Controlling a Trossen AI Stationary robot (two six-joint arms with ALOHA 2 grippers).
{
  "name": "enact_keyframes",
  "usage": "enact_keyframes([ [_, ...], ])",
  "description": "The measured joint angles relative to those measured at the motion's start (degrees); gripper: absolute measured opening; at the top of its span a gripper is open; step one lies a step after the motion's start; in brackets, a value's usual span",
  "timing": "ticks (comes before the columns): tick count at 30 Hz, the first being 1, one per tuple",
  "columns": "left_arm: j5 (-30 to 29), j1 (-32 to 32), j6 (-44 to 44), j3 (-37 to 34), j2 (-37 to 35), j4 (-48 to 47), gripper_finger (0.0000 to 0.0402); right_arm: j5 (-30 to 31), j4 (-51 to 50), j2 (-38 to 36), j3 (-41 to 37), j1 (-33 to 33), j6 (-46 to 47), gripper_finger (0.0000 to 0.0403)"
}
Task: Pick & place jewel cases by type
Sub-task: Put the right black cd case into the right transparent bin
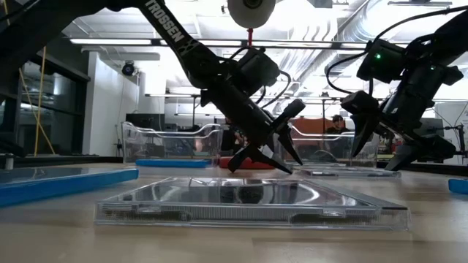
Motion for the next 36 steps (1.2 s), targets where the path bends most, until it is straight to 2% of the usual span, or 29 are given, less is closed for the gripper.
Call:
enact_keyframes([
  [2, 0.29, 0.00, -0.74, 1.40, 1.32, -1.28, 0.0119, 0.28, 0.33, 0.00, -0.02, 0.04, 0.02, 0.0312],
  [5, 4.48, 0.10, -1.47, 3.98, 3.06, -2.46, 0.0119, 0.38, 2.22, 0.00, -0.09, 0.04, 0.07, 0.0312],
  [9, 6.70, -0.04, -1.45, 7.35, 4.90, -5.18, 0.0119, 0.57, 2.70, -0.02, -0.11, 0.04, 0.17, 0.0312],
  [13, 2.99, -0.44, -1.24, 7.57, 4.93, -6.44, 0.0119, 0.63, 2.74, -0.02, -0.11, 0.04, -0.28, 0.0312],
  [30, 3.25, -0.37, 0.03, 7.57, 4.93, -6.72, 0.0119, 0.65, 4.59, -1.74, -0.32, 0.06, -2.99, 0.0312],
  [33, 3.42, -0.37, 0.42, 7.57, 4.93, -6.72, 0.0119, 2.80, 4.56, -4.16, -0.46, 0.02, -2.96, 0.0312],
  [36, 3.45, -0.37, 0.76, 7.57, 4.93, -6.74, 0.0119, 8.22, 7.15, -6.85, -0.43, -0.35, -3.58, 0.0312],
])
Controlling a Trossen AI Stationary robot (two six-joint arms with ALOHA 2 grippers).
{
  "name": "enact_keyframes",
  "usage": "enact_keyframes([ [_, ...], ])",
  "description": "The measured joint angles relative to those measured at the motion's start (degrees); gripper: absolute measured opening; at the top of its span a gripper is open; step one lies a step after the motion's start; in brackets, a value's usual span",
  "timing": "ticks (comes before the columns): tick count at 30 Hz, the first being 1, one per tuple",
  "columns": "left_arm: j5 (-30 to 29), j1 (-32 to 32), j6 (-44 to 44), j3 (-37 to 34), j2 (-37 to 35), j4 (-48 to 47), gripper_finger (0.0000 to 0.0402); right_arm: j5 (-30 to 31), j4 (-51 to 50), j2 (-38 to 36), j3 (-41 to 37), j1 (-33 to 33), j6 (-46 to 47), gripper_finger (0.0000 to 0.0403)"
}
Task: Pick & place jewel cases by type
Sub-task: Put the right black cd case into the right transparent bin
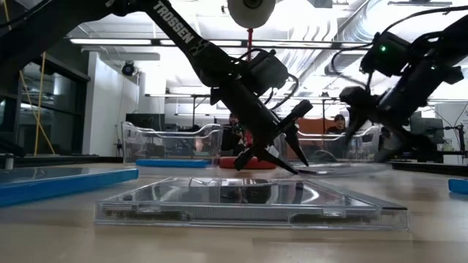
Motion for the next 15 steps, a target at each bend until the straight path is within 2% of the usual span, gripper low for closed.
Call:
enact_keyframes([
  [8, 0.79, 0.06, 0.13, 0.00, 0.00, 0.03, 0.0120, -0.43, -2.12, -6.26, 0.25, 0.11, 0.89, 0.0312],
  [11, 0.78, 0.07, 0.20, -0.02, 0.00, 0.09, 0.0120, -3.82, -4.14, -7.29, 0.26, 0.20, 1.47, 0.0312],
  [15, 0.73, 0.09, 0.34, -0.04, 0.00, 0.21, 0.0120, -11.54, -7.24, -7.41, 0.27, 0.45, 1.90, 0.0312],
])
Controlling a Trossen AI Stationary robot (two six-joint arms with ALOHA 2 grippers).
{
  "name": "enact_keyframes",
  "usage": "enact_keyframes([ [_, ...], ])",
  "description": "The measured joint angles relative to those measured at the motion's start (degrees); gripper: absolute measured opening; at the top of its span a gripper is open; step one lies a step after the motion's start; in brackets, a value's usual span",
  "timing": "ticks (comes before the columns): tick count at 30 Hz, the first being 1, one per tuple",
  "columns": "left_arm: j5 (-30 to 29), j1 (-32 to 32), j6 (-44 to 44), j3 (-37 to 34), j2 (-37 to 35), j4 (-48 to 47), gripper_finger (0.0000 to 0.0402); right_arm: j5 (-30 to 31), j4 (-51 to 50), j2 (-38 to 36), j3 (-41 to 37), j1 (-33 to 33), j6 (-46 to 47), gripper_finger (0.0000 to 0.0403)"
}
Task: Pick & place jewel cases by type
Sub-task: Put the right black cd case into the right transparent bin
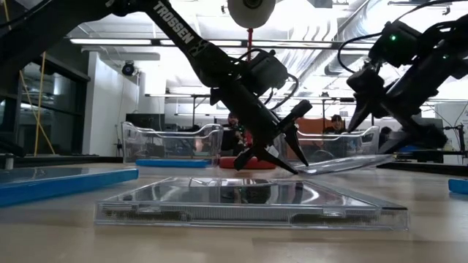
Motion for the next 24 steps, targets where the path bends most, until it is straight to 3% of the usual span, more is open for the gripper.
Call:
enact_keyframes([
  [5, 0.37, 0.33, 0.01, -0.03, 0.00, 0.16, 0.0120, -1.46, -0.38, 0.07, 0.07, 1.57, -0.68, 0.0312],
  [24, 1.79, 0.36, 2.42, -0.18, 0.00, 2.35, 0.0120, 10.79, 1.59, 4.11, 0.07, 11.09, 4.06, 0.0311],
])
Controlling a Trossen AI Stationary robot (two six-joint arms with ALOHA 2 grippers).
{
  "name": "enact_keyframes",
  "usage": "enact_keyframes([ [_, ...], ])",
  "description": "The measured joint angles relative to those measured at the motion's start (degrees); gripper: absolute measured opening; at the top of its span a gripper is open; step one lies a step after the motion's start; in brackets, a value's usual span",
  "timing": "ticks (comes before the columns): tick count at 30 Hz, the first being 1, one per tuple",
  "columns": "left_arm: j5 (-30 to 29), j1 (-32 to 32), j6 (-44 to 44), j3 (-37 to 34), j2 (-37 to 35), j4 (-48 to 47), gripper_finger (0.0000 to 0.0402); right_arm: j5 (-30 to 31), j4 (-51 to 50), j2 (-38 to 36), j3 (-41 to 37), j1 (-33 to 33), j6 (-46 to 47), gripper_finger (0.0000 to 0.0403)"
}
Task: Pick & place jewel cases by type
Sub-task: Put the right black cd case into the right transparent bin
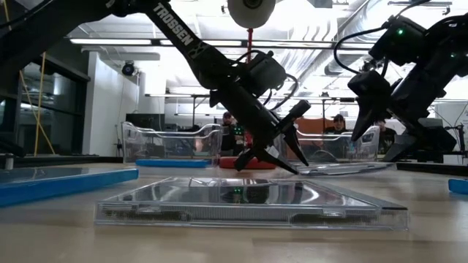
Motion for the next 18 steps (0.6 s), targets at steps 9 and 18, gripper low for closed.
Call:
enact_keyframes([
  [9, -0.02, -0.01, 0.44, 0.22, 0.12, -0.21, 0.0120, 2.64, -3.56, -0.20, 0.48, 0.34, 7.00, 0.0311],
  [18, -0.44, -0.14, 0.77, 0.30, 0.33, 0.13, 0.0120, 4.38, -8.81, 1.12, 0.46, 2.76, 11.92, 0.0311],
])
